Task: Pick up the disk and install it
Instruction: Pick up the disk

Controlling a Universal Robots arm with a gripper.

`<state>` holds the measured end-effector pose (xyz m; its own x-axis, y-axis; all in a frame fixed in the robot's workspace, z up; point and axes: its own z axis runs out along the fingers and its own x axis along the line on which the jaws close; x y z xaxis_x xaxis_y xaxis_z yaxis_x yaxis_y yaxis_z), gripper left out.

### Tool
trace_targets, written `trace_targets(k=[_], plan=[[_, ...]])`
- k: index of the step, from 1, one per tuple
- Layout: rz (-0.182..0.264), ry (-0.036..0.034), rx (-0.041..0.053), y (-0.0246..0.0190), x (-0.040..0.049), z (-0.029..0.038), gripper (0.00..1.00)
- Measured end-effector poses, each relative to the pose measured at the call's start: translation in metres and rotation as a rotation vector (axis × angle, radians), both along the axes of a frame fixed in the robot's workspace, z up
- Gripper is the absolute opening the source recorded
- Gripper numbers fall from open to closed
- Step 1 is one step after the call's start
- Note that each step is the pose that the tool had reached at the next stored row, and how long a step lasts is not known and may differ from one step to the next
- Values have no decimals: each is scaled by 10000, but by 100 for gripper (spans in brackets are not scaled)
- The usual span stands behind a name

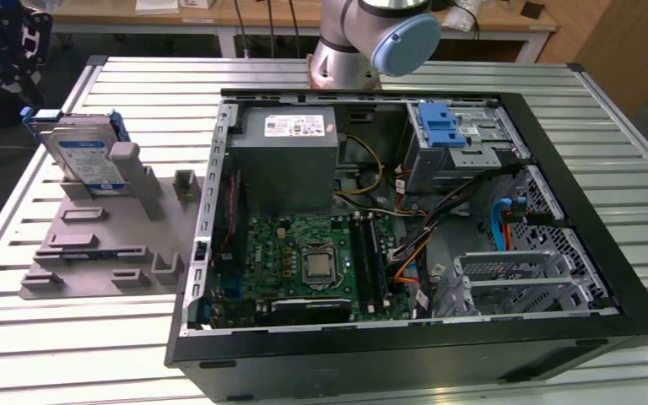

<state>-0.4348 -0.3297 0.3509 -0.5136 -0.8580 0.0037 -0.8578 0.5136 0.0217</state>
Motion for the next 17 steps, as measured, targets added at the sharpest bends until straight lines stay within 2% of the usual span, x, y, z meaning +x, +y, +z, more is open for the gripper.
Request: trace_targets(k=[5, 12, 17], plan=[[659, 0, 1, 0, 0, -1, 11], [743, -1, 1, 1, 0, -1, 11], [1042, 0, 3, 1, 0, -1, 11]])
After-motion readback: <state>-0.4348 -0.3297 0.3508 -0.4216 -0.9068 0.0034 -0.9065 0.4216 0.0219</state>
